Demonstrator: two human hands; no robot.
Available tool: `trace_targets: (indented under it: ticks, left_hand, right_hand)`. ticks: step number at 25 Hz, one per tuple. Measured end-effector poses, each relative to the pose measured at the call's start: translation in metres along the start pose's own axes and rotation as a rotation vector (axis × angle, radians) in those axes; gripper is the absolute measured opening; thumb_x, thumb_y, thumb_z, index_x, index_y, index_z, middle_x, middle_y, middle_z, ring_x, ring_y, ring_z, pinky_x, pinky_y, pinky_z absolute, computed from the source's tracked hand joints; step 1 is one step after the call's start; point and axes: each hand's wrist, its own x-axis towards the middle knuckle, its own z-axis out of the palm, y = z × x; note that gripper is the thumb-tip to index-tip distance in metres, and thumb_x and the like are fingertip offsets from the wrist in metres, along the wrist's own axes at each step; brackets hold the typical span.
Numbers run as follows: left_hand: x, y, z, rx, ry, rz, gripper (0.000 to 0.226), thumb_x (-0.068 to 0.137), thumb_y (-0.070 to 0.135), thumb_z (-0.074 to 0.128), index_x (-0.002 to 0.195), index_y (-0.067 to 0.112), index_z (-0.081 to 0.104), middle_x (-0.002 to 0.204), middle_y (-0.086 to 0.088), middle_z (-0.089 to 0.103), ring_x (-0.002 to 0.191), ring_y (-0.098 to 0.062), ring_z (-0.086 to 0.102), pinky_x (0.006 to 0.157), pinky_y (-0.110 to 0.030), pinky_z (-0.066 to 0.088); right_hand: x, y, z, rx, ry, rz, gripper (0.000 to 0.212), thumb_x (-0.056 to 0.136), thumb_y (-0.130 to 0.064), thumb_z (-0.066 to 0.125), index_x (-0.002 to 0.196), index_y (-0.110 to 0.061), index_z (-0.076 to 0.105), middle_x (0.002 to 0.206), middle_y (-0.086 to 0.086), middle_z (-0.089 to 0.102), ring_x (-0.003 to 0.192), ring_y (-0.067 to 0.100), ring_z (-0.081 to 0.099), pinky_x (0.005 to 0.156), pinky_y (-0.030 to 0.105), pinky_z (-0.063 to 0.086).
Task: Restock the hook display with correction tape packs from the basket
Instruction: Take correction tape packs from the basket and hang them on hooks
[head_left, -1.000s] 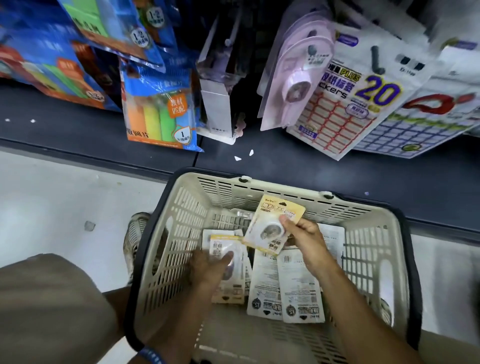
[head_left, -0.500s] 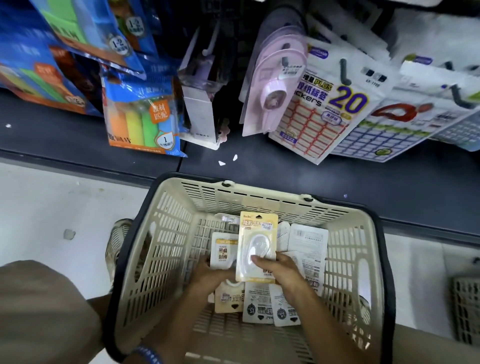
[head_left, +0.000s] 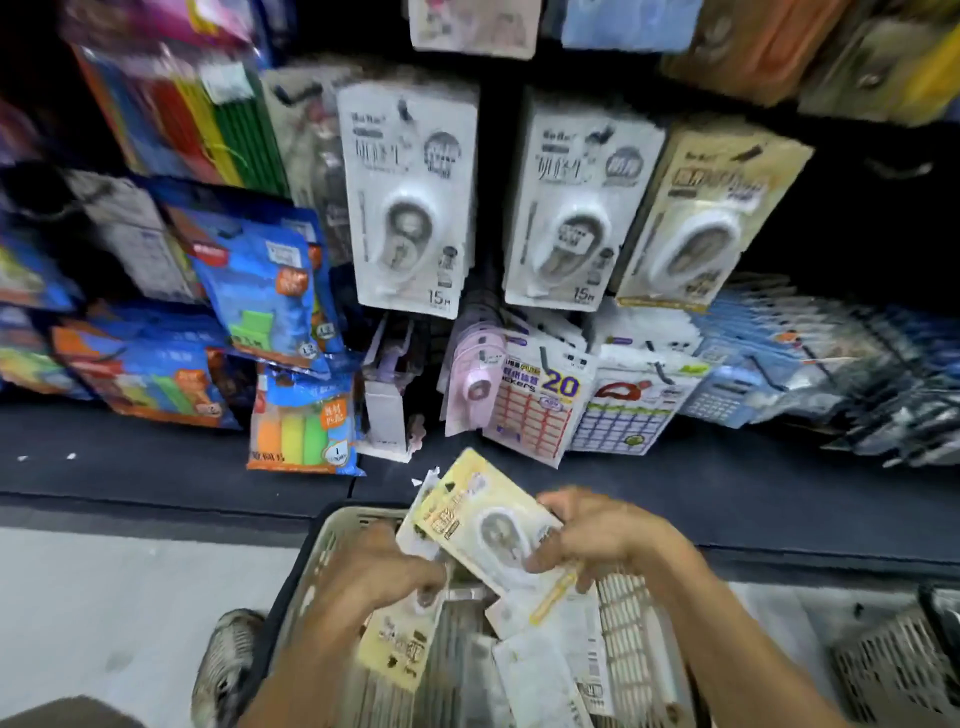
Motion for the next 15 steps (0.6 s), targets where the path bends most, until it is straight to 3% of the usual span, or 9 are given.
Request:
trace_targets:
  ticks: [2, 4, 7, 11, 15]
  left_hand:
    - [-0.029, 0.044, -0.034, -0.03, 0.093, 0.193, 0.045, 0.043, 0.041, 0.077, 0.083, 0.021, 0.071, 0.075, 0.01, 0.075, 0.069, -0.006, 0.07, 0.057, -0.023, 0.053]
    - [-0.064, 0.089, -0.057, -0.199, 0.106, 0.388, 0.047, 0.042, 0.043, 0.078, 0.084, 0.023, 0.072, 0.073, 0.014, 0.076, 0.066, -0.001, 0.071, 0.057, -0.021, 0.054]
    - [-0.107, 0.147, -0.082, -0.469, -0.025, 0.557, 0.054, 0.045, 0.037, 0.086, 0.097, 0.024, 0.075, 0.091, 0.0, 0.081, 0.086, -0.02, 0.078, 0.08, -0.043, 0.062]
    - [-0.124, 0.186, -0.098, -0.555, 0.0, 0.674, 0.057, 0.056, 0.035, 0.092, 0.108, 0.022, 0.071, 0.095, 0.003, 0.081, 0.088, -0.015, 0.077, 0.093, -0.043, 0.055]
    - [-0.116, 0.19, -0.091, -0.741, -0.012, 0.617, 0.08, 0.045, 0.042, 0.093, 0.119, 0.023, 0.069, 0.111, -0.007, 0.078, 0.107, -0.035, 0.071, 0.099, -0.06, 0.051]
  right_hand:
    - [-0.047, -0.037, -0.039, 0.011, 0.148, -0.173, 0.024, 0.083, -0.006, 0.079, 0.093, -0.023, 0.067, 0.077, -0.006, 0.071, 0.066, 0.009, 0.066, 0.051, 0.026, 0.056]
    - [-0.095, -0.06, -0.066, 0.155, 0.334, -0.378, 0.027, 0.085, -0.008, 0.078, 0.107, -0.017, 0.066, 0.08, -0.003, 0.075, 0.066, 0.015, 0.069, 0.049, 0.027, 0.055]
    - [-0.141, -0.066, -0.088, 0.447, 0.581, -0.594, 0.031, 0.088, -0.024, 0.068, 0.115, -0.011, 0.061, 0.079, 0.006, 0.076, 0.053, 0.022, 0.067, 0.041, 0.03, 0.053]
    - [-0.151, -0.055, -0.096, 0.536, 0.733, -0.569, 0.03, 0.089, -0.036, 0.068, 0.114, -0.019, 0.065, 0.08, 0.01, 0.074, 0.047, 0.022, 0.056, 0.039, 0.028, 0.043]
    - [-0.137, -0.054, -0.098, 0.607, 0.796, -0.536, 0.019, 0.089, -0.04, 0.07, 0.107, -0.032, 0.071, 0.081, 0.006, 0.074, 0.045, 0.017, 0.049, 0.038, 0.026, 0.036]
